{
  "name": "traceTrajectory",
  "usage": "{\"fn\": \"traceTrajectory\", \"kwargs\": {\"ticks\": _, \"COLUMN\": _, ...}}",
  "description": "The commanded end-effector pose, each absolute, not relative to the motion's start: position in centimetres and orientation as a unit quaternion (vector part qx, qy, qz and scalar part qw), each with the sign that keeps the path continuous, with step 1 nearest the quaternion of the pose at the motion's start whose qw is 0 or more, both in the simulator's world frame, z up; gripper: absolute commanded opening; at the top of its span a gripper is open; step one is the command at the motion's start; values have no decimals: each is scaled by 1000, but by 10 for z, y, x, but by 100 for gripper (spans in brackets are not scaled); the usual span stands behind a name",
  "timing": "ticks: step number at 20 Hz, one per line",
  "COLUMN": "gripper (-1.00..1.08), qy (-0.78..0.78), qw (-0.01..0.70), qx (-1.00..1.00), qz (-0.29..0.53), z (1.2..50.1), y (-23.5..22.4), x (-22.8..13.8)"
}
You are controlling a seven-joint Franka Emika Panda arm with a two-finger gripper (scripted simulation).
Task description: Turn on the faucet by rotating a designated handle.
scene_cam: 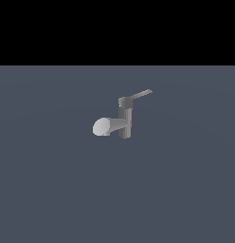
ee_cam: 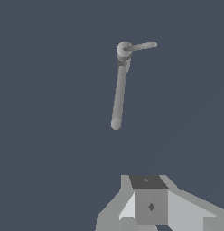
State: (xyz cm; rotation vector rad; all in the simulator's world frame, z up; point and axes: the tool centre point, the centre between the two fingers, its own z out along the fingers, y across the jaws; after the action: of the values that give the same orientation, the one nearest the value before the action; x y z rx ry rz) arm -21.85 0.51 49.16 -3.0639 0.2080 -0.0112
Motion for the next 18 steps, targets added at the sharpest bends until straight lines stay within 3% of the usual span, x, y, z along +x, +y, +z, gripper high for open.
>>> {"fn": "traceTrajectory", "kwargs": {"ticks": 1, "gripper": -100, "qy": 97, "qw": 44, "qx": -994, "qz": 0, "z": 486, "y": 4, "x": -204}}
{"fn": "traceTrajectory", "kwargs": {"ticks": 18, "gripper": -100, "qy": 364, "qw": 82, "qx": -927, "qz": 37, "z": 411, "y": -20, "x": -79}}
